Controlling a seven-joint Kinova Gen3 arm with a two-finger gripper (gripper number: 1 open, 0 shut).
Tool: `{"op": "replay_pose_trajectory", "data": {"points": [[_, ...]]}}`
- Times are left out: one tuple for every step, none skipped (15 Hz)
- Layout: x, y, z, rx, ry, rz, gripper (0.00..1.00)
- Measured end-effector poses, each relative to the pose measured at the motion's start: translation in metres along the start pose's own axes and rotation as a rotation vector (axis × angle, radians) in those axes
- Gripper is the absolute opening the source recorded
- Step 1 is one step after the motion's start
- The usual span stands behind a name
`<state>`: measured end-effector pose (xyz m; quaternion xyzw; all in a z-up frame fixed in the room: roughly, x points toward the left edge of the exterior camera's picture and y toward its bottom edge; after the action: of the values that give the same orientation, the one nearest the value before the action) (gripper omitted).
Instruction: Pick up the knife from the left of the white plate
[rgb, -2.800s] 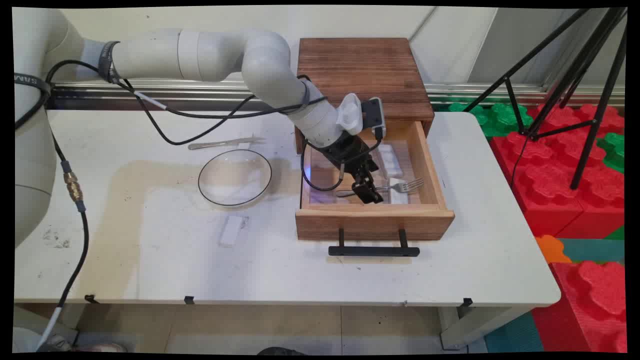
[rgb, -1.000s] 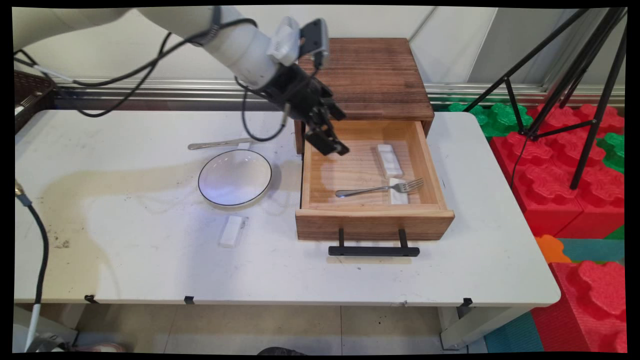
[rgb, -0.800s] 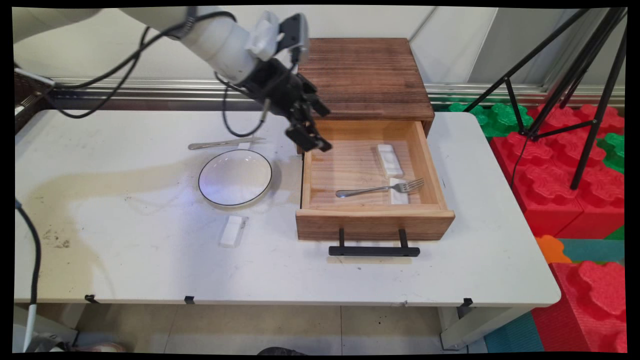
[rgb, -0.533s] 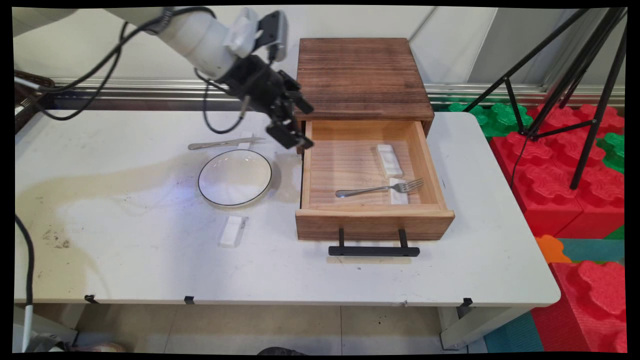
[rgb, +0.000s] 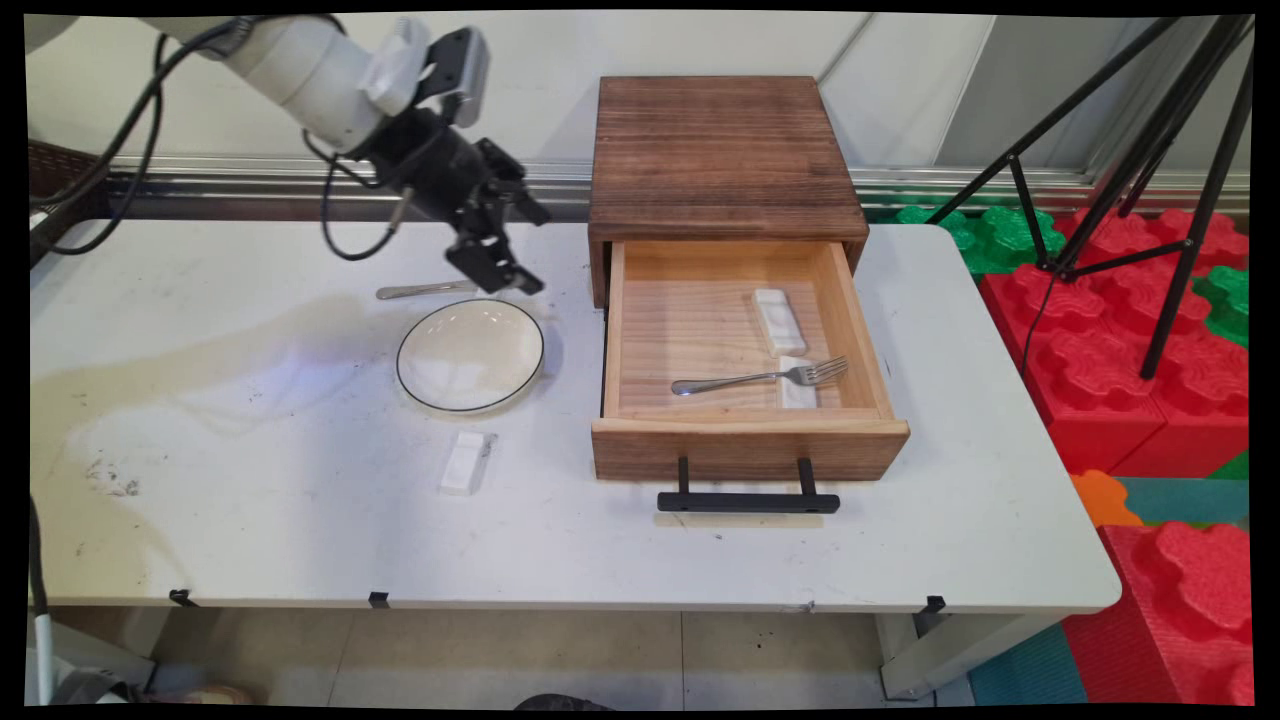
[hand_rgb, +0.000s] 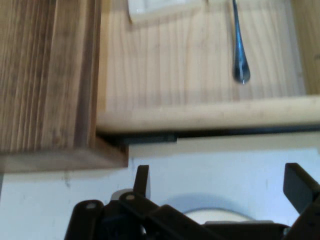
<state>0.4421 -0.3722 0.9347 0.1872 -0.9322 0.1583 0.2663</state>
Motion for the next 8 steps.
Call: {"op": "replay_pose_trajectory", "data": {"points": [[-0.008, -0.002, -0.004, 0.0, -0.011, 0.002, 1.0], [-0.014, -0.003, -0.006, 0.0, -0.018, 0.002, 1.0], [-0.022, -0.004, -0.01, 0.0, -0.028, 0.003, 1.0], [-0.03, -0.006, -0.013, -0.003, -0.038, 0.005, 1.0], [-0.038, -0.007, -0.017, -0.007, -0.046, 0.006, 1.0], [-0.045, -0.007, -0.02, -0.01, -0.053, 0.007, 1.0], [-0.05, -0.008, -0.022, -0.013, -0.058, 0.009, 1.0], [-0.055, -0.009, -0.024, -0.014, -0.063, 0.011, 1.0]]}}
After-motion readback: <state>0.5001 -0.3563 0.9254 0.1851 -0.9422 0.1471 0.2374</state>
